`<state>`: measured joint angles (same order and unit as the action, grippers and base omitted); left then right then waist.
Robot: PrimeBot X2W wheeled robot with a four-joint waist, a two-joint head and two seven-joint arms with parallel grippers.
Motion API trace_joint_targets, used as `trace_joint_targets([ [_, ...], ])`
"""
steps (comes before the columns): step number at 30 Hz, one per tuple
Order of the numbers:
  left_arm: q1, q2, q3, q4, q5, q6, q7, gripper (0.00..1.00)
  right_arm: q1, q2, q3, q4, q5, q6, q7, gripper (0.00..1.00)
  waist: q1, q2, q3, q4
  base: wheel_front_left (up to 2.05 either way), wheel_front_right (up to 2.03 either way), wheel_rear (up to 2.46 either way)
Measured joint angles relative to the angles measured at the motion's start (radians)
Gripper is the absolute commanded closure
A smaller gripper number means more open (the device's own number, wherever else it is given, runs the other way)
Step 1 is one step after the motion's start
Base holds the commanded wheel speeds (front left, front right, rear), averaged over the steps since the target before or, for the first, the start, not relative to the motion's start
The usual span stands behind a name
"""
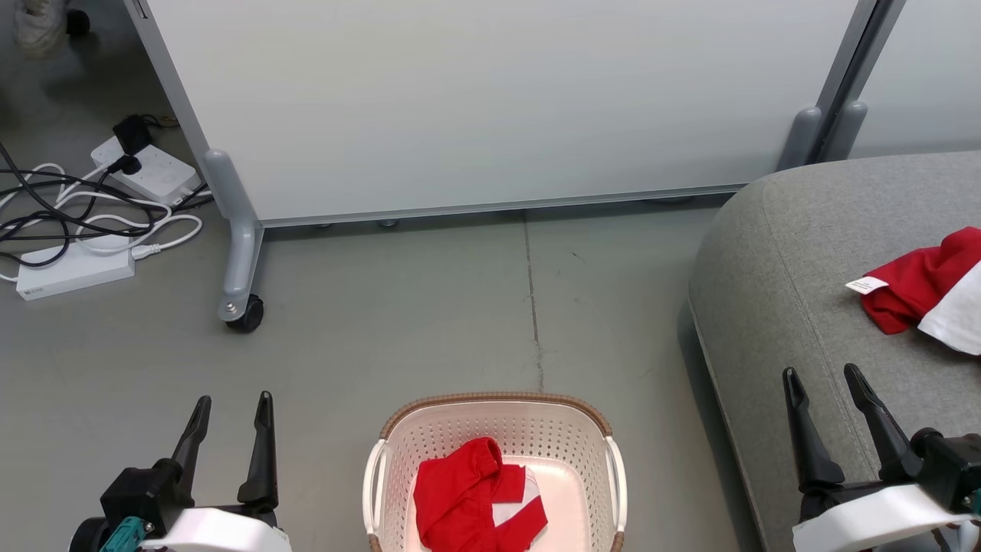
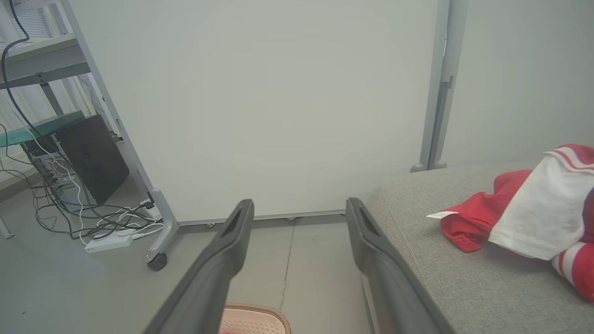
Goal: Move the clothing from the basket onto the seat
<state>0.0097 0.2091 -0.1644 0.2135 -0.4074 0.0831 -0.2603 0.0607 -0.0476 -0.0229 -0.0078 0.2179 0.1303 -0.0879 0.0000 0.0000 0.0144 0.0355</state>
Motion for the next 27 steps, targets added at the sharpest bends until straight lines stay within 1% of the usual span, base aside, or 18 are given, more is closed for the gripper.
trace_joint_targets([
  [14,-0.003,-0.003,-0.008,0.025,-0.005,0.006,0.0,0.0,-0.003,0.0,0.004,-0.004,-0.004,0.0,0.008,0.0,0.0,0.0,-0.007,0.001,0.0,0.0,0.0],
  [20,-0.037,-0.007,-0.046,0.026,0.012,0.005,0.018,0.0,-0.009,0.0,0.01,-0.009,-0.006,0.0,0.009,0.0,0.0,0.0,0.003,-0.002,0.0,0.0,0.0],
  [22,-0.064,-0.009,-0.066,0.027,0.022,-0.005,0.024,0.0,-0.013,0.0,0.012,-0.014,-0.007,0.0,0.009,0.0,0.0,0.0,0.016,-0.003,0.0,0.0,0.0],
  [27,-0.167,-0.027,-0.137,0.065,0.053,-0.05,0.05,0.0,-0.053,0.0,0.023,-0.037,-0.01,0.0,0.009,0.0,0.0,0.0,0.075,-0.012,0.0,0.0,0.0],
])
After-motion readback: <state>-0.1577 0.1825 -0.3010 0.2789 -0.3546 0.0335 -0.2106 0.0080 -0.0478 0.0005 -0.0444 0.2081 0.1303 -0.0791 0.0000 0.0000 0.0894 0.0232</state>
